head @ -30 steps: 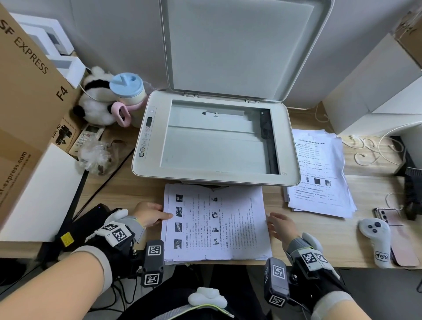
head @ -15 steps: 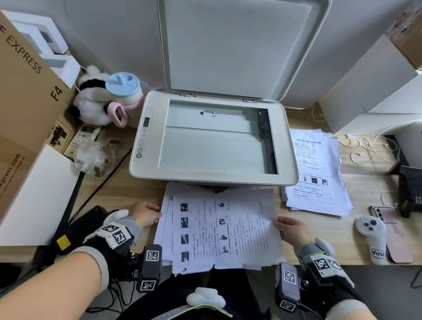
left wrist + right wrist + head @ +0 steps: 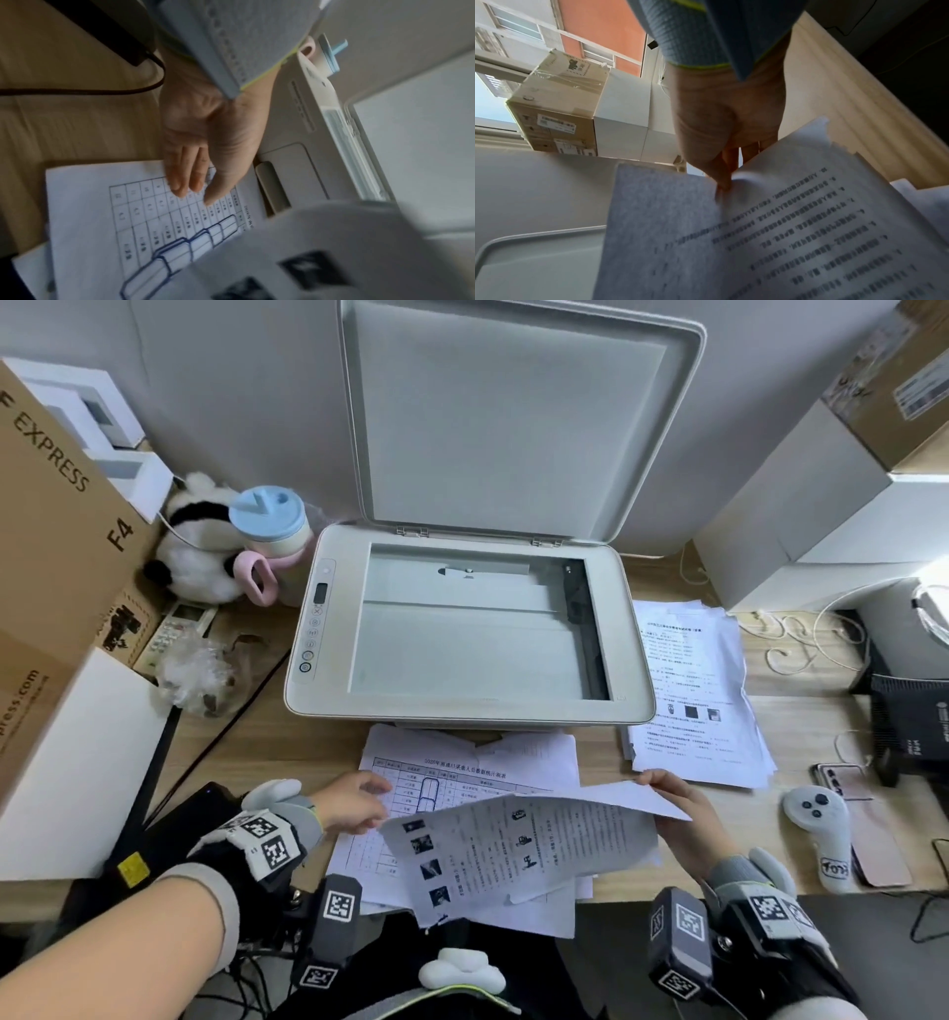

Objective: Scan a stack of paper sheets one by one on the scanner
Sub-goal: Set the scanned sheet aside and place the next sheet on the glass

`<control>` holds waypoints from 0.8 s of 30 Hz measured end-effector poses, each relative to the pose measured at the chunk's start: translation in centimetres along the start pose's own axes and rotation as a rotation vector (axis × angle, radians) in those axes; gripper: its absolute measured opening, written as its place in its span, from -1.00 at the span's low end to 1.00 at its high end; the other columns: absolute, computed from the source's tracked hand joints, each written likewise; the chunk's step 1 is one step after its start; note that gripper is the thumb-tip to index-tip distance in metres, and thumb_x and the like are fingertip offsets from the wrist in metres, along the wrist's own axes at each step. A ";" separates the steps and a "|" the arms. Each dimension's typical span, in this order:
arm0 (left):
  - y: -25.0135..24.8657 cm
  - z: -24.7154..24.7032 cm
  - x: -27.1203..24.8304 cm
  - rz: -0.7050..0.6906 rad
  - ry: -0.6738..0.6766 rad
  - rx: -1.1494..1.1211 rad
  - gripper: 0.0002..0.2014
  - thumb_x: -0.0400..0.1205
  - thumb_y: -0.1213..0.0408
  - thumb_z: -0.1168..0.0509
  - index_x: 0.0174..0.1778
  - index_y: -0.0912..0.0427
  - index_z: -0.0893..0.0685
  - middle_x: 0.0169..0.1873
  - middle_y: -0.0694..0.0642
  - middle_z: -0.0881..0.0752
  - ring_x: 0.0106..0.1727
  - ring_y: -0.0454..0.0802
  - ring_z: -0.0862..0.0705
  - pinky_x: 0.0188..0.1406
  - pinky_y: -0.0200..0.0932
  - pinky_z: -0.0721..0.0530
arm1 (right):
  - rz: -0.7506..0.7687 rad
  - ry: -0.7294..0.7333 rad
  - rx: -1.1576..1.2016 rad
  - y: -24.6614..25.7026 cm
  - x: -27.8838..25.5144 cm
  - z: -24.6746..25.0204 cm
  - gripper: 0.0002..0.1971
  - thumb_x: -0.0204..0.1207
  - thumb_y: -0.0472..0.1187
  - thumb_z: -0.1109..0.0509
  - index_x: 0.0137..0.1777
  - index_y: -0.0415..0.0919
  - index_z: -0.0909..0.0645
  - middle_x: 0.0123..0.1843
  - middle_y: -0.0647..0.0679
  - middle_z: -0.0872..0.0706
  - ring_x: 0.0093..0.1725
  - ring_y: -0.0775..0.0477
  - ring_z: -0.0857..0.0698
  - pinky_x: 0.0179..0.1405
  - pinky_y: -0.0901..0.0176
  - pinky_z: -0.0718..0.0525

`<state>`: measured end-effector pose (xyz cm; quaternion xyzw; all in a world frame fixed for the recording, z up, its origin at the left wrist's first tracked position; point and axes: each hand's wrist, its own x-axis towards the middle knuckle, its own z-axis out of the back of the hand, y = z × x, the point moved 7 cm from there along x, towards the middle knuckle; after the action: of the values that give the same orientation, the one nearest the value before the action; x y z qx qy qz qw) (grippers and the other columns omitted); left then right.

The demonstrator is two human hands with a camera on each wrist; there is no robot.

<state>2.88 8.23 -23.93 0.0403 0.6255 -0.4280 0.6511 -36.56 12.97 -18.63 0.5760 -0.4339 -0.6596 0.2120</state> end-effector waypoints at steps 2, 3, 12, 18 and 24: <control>-0.4 -0.1 -0.1 -0.024 0.007 0.050 -0.57 0.57 0.58 -0.23 0.36 0.22 -0.51 0.20 0.12 -0.56 -0.30 -0.14 -0.55 -0.48 -0.39 -0.54 | 0.026 0.033 0.044 1.1 -0.2 -0.3 -0.53 0.59 -0.53 -0.09 -0.37 -0.14 -0.70 -0.30 -0.05 -0.74 -0.38 0.04 -0.67 -0.48 0.43 -0.55; -0.7 -0.1 -0.3 -0.024 0.032 0.056 -0.54 0.56 0.61 -0.21 0.37 0.21 -0.51 0.17 0.11 -0.56 -0.27 -0.13 -0.55 -0.44 -0.38 -0.52 | 0.036 0.046 0.062 1.7 -0.3 -0.4 -0.51 0.60 -0.52 -0.08 -0.37 -0.14 -0.71 -0.30 -0.06 -0.75 -0.39 0.05 -0.69 -0.48 0.43 -0.57; -9.4 0.5 -7.0 -0.261 0.466 -0.203 -0.36 0.27 0.11 -0.61 0.22 0.28 -0.61 0.11 0.19 -0.78 0.12 -0.01 -0.77 0.17 -0.11 -0.72 | 0.242 -0.083 0.137 9.2 1.0 -2.2 -0.83 0.51 -0.43 -0.32 -0.06 -0.22 -0.71 -0.25 -0.01 -0.80 -0.25 0.06 -0.73 -0.17 0.25 -0.66; -13.6 5.4 -8.0 -0.429 0.300 -0.530 -0.57 0.48 0.65 -0.24 0.25 0.28 -0.63 0.22 0.36 -0.69 0.11 0.17 -0.72 -0.06 -0.06 -0.73 | 0.172 -0.084 0.124 12.5 3.5 -4.8 -0.80 0.60 -0.41 -0.22 -0.04 -0.21 -0.67 -0.36 0.00 -0.80 -0.40 0.08 -0.72 -0.45 0.38 -0.67; -14.4 8.7 -6.6 -0.411 -0.001 -0.613 -0.52 0.51 0.00 -0.42 0.28 0.19 -0.67 0.13 0.22 -0.77 0.14 0.17 -0.74 0.13 0.08 -0.72 | 0.188 -0.230 -0.035 13.9 5.7 -6.0 -0.74 0.53 -0.45 -0.30 0.18 -0.31 -0.65 -0.13 -0.08 -0.73 -0.10 -0.08 -0.64 -0.26 0.35 -0.60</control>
<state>1.91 -2.56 -9.48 -0.2834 0.7194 -0.3423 0.5339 -35.33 -0.90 -10.31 0.4496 -0.4959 -0.7060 0.2315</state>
